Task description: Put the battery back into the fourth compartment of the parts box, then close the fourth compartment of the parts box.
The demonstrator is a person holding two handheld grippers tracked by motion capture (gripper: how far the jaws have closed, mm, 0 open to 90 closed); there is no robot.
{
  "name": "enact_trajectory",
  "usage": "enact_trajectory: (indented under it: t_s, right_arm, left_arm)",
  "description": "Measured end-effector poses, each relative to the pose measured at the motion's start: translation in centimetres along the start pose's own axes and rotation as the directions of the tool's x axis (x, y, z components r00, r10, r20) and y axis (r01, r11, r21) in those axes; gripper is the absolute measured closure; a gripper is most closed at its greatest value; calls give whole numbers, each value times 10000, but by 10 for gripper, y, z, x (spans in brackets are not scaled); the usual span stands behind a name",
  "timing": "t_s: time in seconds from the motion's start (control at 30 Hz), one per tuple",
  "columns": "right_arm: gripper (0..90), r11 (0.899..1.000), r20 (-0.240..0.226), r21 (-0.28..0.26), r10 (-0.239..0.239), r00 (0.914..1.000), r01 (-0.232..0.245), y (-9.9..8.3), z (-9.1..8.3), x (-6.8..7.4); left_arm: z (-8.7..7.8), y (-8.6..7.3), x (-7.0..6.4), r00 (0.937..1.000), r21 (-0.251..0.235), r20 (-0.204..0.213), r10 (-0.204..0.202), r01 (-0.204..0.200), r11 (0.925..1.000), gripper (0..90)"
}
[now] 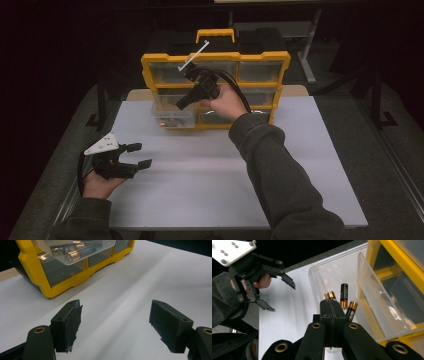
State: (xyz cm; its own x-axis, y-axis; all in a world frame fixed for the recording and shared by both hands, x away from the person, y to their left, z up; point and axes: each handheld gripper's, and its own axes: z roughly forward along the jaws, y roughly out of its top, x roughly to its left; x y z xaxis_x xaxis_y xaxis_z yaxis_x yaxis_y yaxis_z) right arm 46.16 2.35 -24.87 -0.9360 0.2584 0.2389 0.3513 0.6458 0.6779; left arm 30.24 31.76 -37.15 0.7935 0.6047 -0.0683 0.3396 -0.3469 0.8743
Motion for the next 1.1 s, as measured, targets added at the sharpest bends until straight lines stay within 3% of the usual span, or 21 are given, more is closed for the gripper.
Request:
enact_trajectory:
  t_s: [0.23, 0.37, 0.97, 1.1]
  right_arm:
    - [890, 9999, -130, 25, -125, 9998, 125, -6, -5, 12]
    - [890, 9999, -241, -71, -142, 9996, 140, -11, -6, 19]
    - [890, 9984, -517, 253, -490, 9975, 504, -21, 15, 38]
    - [890, 9979, -546, 350, -529, 9971, 548, -22, 22, 38]
  left_arm:
    - [0, 0, 0, 9998, 23, -25, 213, -213, 9998, 252]
    - [0, 0, -1, 10000, 18, -14, 97, -97, 10000, 252]
    - [-1, -2, 2, 10000, 51, -33, -74, 74, 10000, 252]
    - [-1, -2, 3, 9999, 148, -16, 121, -121, 9998, 252]
